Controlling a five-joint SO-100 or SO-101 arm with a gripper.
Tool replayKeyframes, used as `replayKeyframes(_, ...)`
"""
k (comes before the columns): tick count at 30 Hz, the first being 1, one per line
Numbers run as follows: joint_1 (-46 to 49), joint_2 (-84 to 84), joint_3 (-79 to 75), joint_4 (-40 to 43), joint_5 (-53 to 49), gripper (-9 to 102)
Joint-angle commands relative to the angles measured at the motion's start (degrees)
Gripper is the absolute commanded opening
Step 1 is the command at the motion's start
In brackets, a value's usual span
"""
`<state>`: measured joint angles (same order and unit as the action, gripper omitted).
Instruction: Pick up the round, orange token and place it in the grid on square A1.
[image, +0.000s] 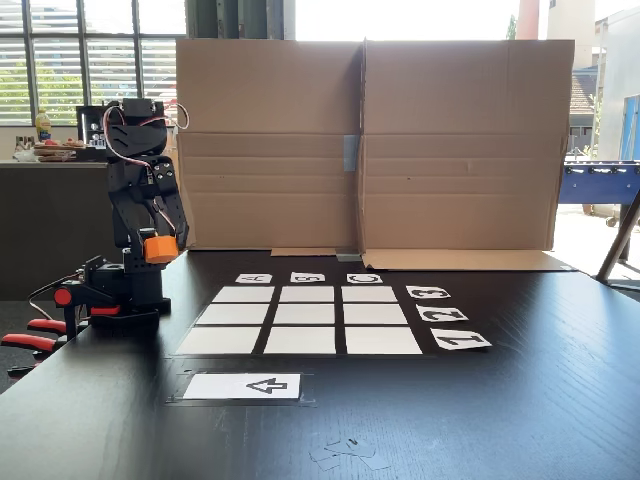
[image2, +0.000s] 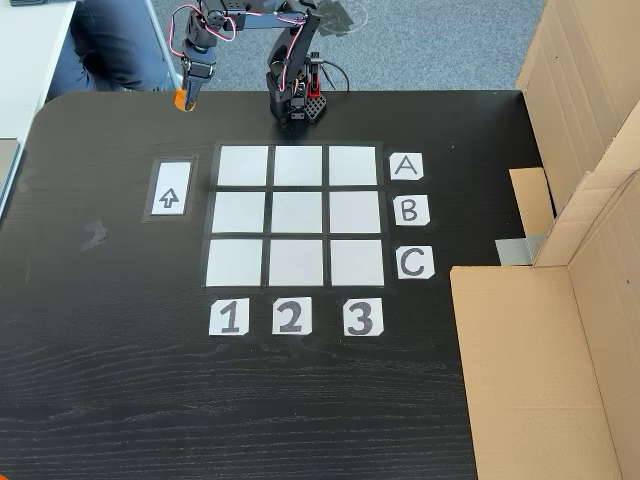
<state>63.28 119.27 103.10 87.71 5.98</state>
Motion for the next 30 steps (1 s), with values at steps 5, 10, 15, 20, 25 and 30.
replayKeyframes(5, -3.78, 8.35, 12.39, -1.14, -1.14, -1)
replayKeyframes(10, -6.59, 9.14, 19.25, -2.55, -1.14, -1)
replayKeyframes(15, -10.63, 8.61, 24.87, -5.45, -1.14, -1)
replayKeyframes(20, -14.94, 6.33, 28.56, -8.88, -0.97, -1)
replayKeyframes(25, -18.11, 2.29, 30.06, -12.04, -0.97, -1)
replayKeyframes(30, -20.57, -3.43, 29.88, -15.56, -0.79, -1)
